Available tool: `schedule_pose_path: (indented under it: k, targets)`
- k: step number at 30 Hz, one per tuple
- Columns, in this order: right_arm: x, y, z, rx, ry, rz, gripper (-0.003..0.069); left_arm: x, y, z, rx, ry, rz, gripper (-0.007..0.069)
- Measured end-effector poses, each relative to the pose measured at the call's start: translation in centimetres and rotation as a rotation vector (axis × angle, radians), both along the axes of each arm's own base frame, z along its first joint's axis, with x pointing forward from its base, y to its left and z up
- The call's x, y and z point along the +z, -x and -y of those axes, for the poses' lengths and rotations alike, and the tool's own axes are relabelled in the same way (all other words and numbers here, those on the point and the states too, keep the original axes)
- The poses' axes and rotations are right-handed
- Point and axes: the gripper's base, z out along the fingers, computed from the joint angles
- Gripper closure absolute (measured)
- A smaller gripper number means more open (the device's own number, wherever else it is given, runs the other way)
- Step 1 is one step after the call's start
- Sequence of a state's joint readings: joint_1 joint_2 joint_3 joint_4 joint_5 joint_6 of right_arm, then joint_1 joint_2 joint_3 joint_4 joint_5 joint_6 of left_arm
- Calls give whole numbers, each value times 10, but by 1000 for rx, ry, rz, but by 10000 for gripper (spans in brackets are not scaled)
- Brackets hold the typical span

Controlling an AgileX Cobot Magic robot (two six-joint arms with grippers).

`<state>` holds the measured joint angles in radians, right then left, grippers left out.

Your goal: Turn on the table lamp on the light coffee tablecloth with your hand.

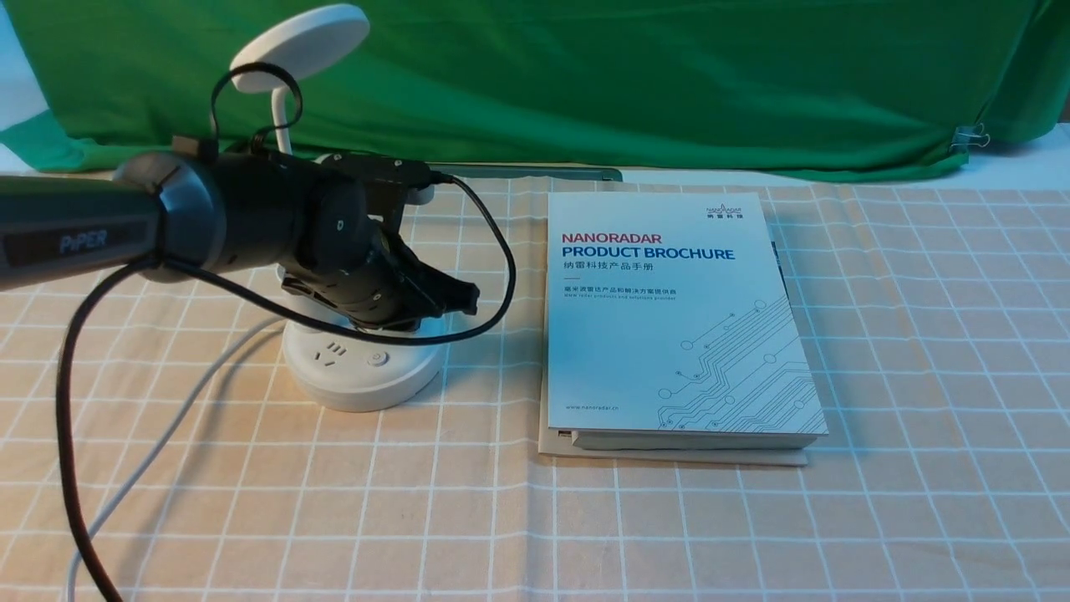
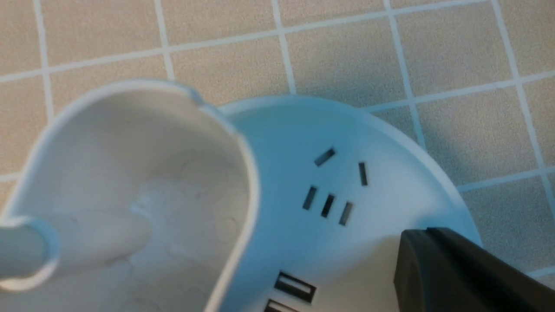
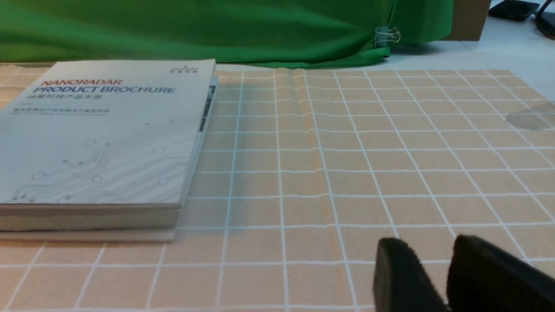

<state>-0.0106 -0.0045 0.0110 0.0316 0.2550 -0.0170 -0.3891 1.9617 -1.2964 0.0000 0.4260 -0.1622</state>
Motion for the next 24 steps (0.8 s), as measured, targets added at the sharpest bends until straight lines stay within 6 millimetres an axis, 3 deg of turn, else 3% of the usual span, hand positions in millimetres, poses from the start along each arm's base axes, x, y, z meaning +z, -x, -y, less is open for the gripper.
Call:
schedule_pose_path:
  k: [6, 11, 12, 15, 20, 24]
  targets:
    - [0, 0, 0, 0, 0, 0, 419, 7, 3, 2, 1, 21, 26, 625]
    - [0, 0, 0, 0, 0, 0, 419, 38, 20, 7, -8, 61, 23, 625]
    - [0, 0, 0, 0, 0, 0, 419, 53, 31, 9, -33, 73, 15, 625]
    - [0, 0, 0, 0, 0, 0, 419, 68, 59, 12, -85, 111, -33, 625]
    - [0, 0, 0, 0, 0, 0, 419, 84, 136, 16, -241, 249, -74, 625]
    - [0, 0, 0, 0, 0, 0, 419, 113, 188, 6, -337, 361, 99, 625]
